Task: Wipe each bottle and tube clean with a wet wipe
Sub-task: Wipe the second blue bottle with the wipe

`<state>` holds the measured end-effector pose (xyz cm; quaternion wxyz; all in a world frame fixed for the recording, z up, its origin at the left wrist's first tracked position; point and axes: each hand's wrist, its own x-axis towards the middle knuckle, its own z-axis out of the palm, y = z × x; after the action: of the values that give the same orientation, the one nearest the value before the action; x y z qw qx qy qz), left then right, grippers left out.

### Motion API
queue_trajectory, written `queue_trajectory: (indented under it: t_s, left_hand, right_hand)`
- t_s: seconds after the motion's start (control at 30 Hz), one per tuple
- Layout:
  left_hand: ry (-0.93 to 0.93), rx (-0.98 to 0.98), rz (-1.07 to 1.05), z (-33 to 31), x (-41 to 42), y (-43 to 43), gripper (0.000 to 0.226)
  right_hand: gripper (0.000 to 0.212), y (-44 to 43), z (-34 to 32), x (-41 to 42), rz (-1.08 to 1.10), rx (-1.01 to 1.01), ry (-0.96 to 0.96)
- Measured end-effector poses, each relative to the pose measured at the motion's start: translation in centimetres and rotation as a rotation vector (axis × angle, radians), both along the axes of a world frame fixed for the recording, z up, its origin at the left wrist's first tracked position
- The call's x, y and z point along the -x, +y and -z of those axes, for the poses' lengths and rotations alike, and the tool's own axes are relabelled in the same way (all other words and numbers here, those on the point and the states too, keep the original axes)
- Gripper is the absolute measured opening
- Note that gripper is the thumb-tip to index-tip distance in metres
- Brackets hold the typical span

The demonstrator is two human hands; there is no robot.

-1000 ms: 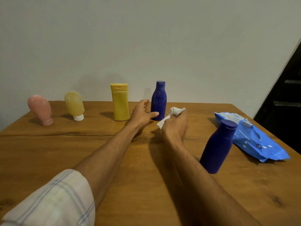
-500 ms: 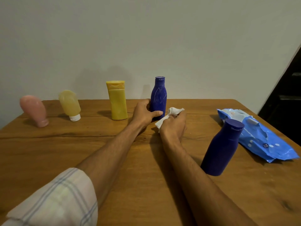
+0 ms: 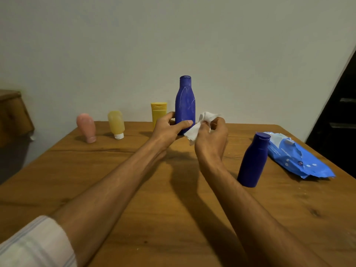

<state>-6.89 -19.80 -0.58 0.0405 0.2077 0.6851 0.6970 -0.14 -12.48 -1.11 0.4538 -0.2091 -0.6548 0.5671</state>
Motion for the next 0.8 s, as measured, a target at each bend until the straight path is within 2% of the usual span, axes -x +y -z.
queue_trajectory:
  t_s: [0.13, 0.3, 0.4, 0.53, 0.6, 0.7, 0.8]
  left_hand:
    - [-0.136, -0.183, 0.078, -0.8, -4.2, -3.2, 0.048]
    - [-0.328, -0.375, 0.196, -0.3, -9.2, -6.5, 0.047]
    - [-0.379, -0.434, 0.212, 0.2, -11.1, -7.6, 0.047]
    - [-0.428, -0.515, 0.252, 0.2, -13.0, -8.2, 0.058]
    - [-0.478, -0.573, 0.273, 0.2, -13.7, -8.6, 0.055]
    - [-0.493, -0.579, 0.266, 0.5, -14.2, -9.2, 0.042]
    - [-0.500, -0.559, 0.248, 0.9, -14.5, -9.4, 0.043]
  right_hand:
    - [0.015, -1.5, -1.8, -4.5, -0.094, -0.099, 0.069]
    - [0.007, -3.0, -2.4, -9.5, -0.206, -0.247, 0.068]
    - [0.004, -3.3, -1.9, -11.2, -0.263, -0.255, 0.033]
    - [0.013, -3.2, -0.9, -12.4, -0.315, -0.230, 0.007]
    - [0.021, -2.9, -0.6, -12.7, -0.293, -0.255, -0.011]
    - [0.022, -2.8, -0.3, -13.3, -0.190, -0.364, 0.013]
    - [0.014, -3.1, -0.1, -13.9, -0.032, -0.657, 0.076]
